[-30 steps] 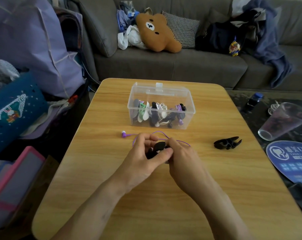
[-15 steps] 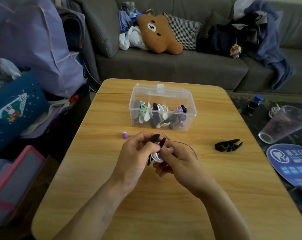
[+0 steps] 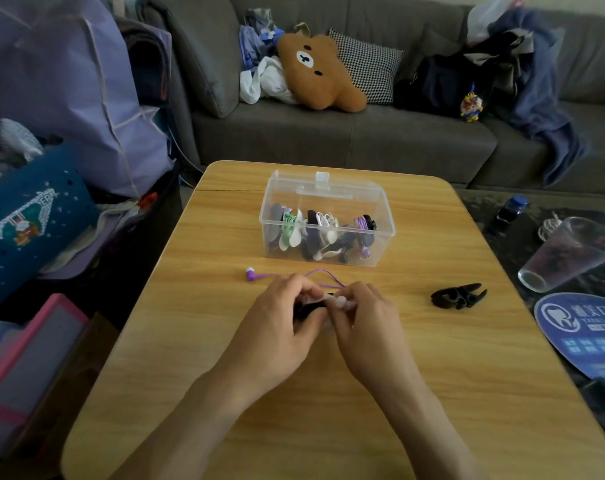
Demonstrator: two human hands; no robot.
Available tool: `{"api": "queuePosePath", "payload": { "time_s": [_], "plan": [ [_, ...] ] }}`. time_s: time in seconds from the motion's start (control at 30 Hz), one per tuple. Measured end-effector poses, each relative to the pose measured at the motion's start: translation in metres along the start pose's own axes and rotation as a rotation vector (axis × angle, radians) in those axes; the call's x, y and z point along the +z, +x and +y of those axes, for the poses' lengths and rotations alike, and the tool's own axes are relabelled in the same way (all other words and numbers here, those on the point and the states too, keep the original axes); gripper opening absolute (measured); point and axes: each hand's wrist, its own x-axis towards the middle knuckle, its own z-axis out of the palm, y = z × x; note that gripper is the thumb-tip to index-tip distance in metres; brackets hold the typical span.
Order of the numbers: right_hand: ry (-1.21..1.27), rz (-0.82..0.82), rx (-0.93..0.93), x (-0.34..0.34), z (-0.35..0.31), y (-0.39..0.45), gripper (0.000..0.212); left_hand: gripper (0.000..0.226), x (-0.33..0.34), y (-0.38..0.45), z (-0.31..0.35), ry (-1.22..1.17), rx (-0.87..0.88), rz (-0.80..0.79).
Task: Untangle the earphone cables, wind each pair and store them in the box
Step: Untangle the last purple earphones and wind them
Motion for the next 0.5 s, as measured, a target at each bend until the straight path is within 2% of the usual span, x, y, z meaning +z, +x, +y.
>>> {"api": "queuePosePath", "payload": {
  "time_s": [0.1,0.27,0.37,0.5],
  "plan": [
    [-0.027,0.005,-0.127,0.004,0.003,0.001,0.005,0.022,0.004,-0.002,-0.011,0.047,0.005,-0.036],
    [-0.006,0.118,-0.164,0.008,-0.005,-0.004,0.01,0.038,0.003,-0.004,-0.009,0.044,0.103,-0.138],
    [0.011,0.192,-0.186,0.011,-0.012,-0.01,0.013,0.051,0.001,-0.006,-0.009,0.076,0.113,-0.127],
    [-0.058,0.199,-0.197,0.018,-0.015,-0.012,0.019,0.049,0.001,-0.008,-0.014,0.087,0.1,-0.094]
  ]
}}
